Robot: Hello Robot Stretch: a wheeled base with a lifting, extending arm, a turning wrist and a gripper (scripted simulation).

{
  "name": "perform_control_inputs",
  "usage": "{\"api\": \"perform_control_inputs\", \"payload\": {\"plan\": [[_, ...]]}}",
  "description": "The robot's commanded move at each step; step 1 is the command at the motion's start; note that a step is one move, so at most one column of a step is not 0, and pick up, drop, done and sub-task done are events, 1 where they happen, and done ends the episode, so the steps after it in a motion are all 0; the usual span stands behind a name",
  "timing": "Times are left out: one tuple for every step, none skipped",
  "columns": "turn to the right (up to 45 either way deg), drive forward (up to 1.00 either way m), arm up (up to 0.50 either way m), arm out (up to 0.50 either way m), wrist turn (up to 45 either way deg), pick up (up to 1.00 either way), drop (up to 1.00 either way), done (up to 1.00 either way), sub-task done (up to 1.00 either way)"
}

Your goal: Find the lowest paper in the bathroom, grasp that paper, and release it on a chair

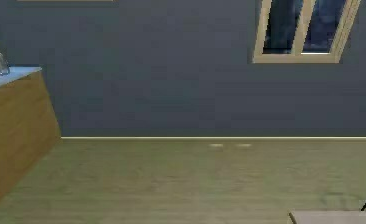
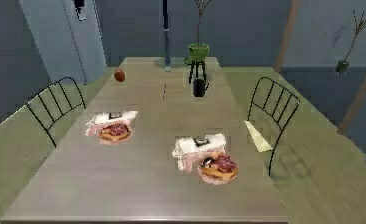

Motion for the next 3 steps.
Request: {"api": "perform_control_inputs", "payload": {"plan": [[0.0,0.75,0.00,0.00,0.0,0.00,0.00,0.00,0.00],[45.0,0.00,0.00,0.00,0.0,0.00,0.00,0.00,0.00],[6.0,0.00,0.00,0.00,0.0,0.00,0.00,0.00,0.00]]}}
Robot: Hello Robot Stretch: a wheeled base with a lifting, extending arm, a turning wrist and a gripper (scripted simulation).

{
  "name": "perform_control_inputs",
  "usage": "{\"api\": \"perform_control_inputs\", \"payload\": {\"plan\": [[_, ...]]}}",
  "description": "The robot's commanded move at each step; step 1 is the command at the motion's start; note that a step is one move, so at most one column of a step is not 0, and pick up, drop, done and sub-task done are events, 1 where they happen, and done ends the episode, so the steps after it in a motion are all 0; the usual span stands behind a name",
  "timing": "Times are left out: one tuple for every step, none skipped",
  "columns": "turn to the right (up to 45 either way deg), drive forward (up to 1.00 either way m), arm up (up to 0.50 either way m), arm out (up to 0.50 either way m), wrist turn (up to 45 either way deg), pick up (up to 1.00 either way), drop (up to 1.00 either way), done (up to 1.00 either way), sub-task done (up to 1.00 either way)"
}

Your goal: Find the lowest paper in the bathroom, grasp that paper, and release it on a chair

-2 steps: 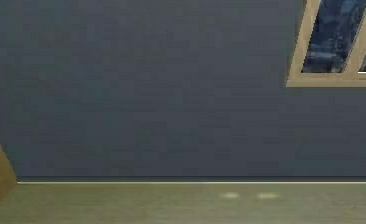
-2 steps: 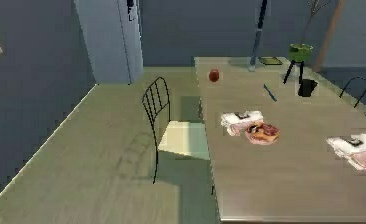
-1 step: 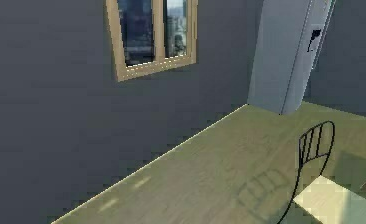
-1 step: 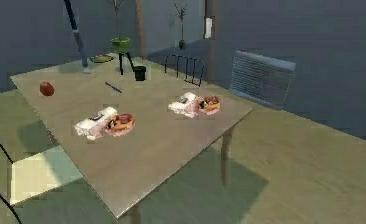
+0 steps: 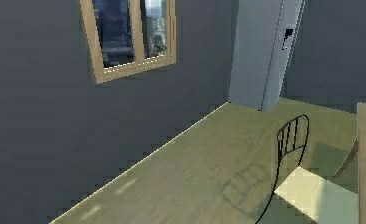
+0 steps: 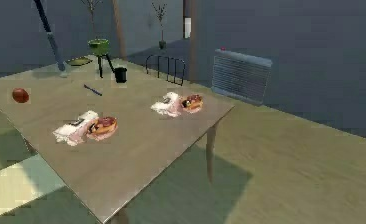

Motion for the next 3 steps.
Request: {"api": "perform_control_inputs", "payload": {"plan": [[0.0,1.00,0.00,0.00,0.0,0.00,0.00,0.00,0.00],[6.0,0.00,0.00,0.00,0.0,0.00,0.00,0.00,0.00],[0.0,0.15,0.00,0.00,0.0,0.00,0.00,0.00,0.00]]}}
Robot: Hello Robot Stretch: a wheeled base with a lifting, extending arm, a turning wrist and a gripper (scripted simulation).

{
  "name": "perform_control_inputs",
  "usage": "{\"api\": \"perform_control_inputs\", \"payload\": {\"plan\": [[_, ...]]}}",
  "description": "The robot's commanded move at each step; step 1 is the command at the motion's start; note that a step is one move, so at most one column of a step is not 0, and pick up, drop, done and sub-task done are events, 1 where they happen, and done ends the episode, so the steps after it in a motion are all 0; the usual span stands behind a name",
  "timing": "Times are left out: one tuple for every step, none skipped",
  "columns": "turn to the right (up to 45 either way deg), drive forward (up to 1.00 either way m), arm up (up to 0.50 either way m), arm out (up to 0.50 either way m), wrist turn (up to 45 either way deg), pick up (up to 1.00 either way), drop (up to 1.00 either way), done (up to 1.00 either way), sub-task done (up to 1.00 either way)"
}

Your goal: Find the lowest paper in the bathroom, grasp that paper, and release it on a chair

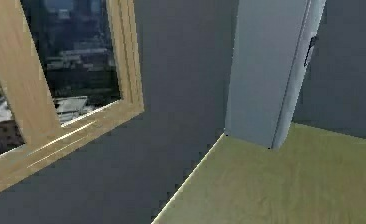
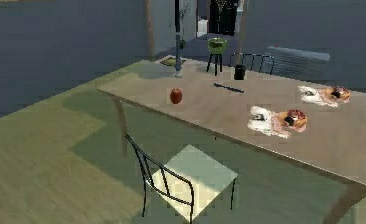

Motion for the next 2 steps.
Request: {"api": "perform_control_inputs", "payload": {"plan": [[30.0,0.00,0.00,0.00,0.0,0.00,0.00,0.00,0.00],[0.0,0.65,0.00,0.00,0.0,0.00,0.00,0.00,0.00]]}}
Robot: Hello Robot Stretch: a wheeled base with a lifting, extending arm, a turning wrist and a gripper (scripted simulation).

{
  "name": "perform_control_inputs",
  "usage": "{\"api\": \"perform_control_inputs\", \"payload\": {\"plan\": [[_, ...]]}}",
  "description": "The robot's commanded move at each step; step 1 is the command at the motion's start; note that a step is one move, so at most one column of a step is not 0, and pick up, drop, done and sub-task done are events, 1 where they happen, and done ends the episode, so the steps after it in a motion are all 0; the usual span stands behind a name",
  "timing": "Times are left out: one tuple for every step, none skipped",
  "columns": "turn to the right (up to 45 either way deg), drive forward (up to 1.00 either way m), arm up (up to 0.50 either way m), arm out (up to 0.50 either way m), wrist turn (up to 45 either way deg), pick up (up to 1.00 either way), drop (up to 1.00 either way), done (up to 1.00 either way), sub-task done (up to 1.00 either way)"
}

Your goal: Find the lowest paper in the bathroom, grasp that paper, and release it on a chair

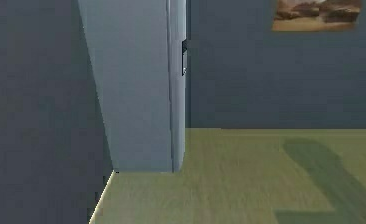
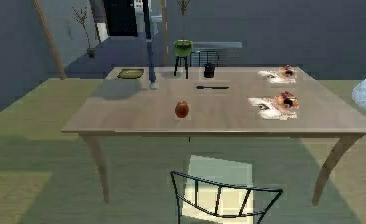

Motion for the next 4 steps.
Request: {"api": "perform_control_inputs", "payload": {"plan": [[24.0,0.00,0.00,0.00,0.0,0.00,0.00,0.00,0.00],[0.0,1.00,0.00,0.00,0.0,0.00,0.00,0.00,0.00],[0.0,0.40,0.00,0.00,0.0,0.00,0.00,0.00,0.00],[45.0,0.00,0.00,0.00,0.0,0.00,0.00,0.00,0.00]]}}
